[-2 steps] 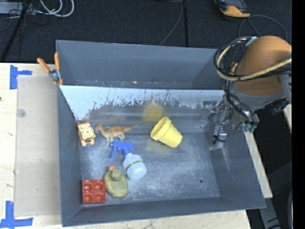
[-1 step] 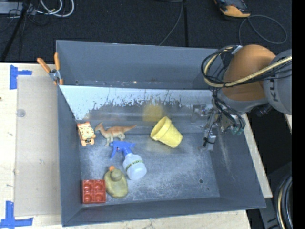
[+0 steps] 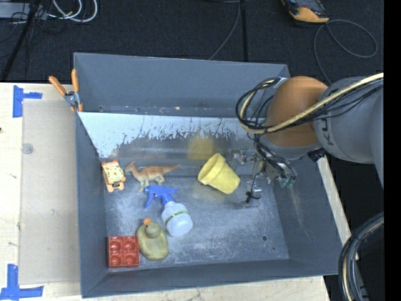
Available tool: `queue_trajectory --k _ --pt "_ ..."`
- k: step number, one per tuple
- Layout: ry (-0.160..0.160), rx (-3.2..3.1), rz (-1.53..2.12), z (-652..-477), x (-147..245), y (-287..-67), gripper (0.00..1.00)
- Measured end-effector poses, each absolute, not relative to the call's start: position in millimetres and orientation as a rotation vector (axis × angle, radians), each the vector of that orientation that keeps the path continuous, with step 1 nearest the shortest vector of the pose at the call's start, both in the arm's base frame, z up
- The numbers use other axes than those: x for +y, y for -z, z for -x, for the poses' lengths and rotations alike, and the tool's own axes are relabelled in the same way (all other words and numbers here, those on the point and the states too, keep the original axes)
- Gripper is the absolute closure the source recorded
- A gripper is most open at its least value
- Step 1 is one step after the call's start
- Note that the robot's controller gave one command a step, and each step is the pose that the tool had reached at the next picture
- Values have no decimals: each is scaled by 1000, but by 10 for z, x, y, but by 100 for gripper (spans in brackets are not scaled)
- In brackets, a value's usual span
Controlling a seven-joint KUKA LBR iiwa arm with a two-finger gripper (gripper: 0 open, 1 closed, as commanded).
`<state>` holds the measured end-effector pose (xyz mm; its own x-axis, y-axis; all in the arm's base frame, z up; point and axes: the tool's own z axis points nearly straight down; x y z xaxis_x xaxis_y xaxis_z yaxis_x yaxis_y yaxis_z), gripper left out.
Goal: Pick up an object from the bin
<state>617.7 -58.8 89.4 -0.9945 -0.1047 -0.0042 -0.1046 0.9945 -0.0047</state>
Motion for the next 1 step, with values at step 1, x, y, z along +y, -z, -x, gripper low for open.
queue_trajectory --k 1 --pt "-8 3142 23 -6033 -294 -649 0"
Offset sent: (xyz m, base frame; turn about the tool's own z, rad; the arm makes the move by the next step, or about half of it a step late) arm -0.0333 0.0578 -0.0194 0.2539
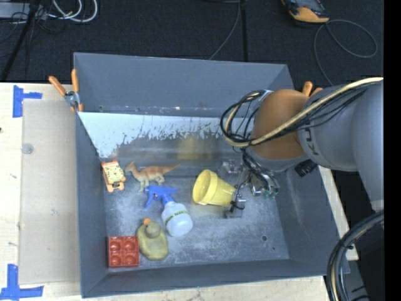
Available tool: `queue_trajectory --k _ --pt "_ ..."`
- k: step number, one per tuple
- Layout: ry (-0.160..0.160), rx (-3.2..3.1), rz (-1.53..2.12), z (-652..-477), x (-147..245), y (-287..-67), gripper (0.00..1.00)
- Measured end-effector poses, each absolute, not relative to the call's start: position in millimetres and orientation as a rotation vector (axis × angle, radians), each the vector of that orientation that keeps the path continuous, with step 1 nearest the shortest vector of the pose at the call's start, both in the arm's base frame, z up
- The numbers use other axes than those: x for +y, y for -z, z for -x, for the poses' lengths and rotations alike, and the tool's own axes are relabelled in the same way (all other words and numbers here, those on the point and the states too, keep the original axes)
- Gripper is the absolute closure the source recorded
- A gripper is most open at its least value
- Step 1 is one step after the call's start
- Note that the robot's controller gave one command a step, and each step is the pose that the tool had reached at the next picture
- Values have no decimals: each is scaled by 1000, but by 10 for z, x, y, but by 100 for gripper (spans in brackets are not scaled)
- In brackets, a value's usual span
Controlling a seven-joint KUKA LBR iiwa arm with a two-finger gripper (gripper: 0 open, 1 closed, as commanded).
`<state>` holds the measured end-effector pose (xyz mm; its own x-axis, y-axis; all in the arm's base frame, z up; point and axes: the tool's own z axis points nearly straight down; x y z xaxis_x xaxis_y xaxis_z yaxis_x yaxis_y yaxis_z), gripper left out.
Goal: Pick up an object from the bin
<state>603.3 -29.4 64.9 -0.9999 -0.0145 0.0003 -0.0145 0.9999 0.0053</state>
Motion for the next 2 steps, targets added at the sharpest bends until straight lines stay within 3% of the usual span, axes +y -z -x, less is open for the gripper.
queue_trajectory --k 1,2 --pt "-7 -3136 230 -5841 -4 -693 100" --pt "-7 -3136 229 -5841 -3 -693 100"
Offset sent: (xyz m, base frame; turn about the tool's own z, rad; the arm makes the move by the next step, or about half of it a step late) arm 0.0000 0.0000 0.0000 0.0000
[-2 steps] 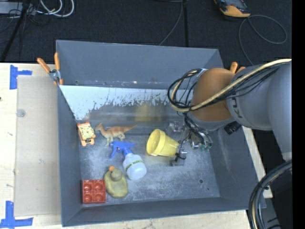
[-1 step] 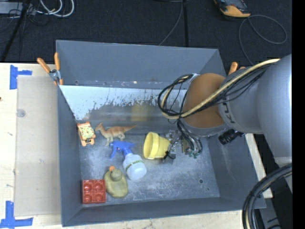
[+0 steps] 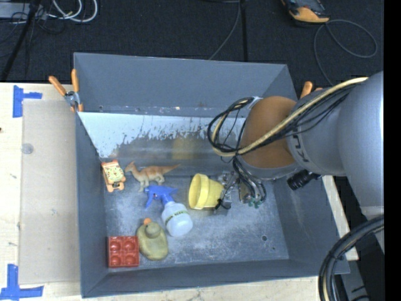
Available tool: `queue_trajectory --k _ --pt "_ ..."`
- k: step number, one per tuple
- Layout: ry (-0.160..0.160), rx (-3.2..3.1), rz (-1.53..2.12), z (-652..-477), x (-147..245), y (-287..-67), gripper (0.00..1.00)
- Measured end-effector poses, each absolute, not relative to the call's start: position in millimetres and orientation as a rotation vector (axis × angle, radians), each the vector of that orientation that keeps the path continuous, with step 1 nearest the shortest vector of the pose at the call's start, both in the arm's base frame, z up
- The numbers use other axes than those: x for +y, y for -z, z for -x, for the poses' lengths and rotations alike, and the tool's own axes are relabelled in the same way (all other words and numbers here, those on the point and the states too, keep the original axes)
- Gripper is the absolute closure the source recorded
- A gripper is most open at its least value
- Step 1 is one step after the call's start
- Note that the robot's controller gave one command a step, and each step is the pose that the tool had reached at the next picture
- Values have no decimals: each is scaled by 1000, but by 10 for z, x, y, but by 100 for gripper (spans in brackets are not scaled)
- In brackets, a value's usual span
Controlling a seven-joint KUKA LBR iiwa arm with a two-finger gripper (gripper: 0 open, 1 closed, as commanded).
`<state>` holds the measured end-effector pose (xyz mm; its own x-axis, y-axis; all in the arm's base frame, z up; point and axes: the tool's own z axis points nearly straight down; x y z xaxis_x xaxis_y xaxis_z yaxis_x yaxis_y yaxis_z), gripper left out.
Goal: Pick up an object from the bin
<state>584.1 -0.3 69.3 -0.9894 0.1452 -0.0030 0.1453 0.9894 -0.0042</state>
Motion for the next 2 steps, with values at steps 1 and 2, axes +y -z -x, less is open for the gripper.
queue_trajectory --k 1,2 --pt "7 3138 -57 -5620 -143 -1990 100" --pt "7 3139 -56 -5619 -140 -1988 100"
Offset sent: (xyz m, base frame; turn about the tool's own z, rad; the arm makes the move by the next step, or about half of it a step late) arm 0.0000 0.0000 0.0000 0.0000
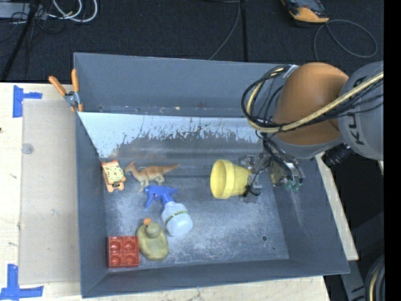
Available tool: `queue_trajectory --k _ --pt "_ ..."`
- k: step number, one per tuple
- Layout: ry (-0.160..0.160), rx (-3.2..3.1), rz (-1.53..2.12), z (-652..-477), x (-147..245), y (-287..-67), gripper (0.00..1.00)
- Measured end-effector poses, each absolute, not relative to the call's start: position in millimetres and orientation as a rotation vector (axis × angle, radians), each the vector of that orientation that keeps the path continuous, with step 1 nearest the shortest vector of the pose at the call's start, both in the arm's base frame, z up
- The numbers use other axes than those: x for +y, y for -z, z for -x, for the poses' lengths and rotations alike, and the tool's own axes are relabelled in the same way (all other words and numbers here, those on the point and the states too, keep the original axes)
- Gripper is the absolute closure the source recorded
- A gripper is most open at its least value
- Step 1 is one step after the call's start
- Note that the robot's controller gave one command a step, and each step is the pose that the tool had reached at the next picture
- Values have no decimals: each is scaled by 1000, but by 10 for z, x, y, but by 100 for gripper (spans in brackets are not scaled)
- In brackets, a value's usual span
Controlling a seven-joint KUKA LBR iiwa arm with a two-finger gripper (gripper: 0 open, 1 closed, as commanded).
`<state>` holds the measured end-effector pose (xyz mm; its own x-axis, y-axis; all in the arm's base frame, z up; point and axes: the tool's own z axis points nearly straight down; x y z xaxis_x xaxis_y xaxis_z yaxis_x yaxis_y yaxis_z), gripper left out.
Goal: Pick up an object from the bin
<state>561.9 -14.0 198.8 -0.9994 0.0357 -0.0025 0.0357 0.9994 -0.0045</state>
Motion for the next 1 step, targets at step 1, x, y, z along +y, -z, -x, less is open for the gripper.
queue_trajectory --k 1 --pt "7 3147 -38 -5597 -141 -2407 100"
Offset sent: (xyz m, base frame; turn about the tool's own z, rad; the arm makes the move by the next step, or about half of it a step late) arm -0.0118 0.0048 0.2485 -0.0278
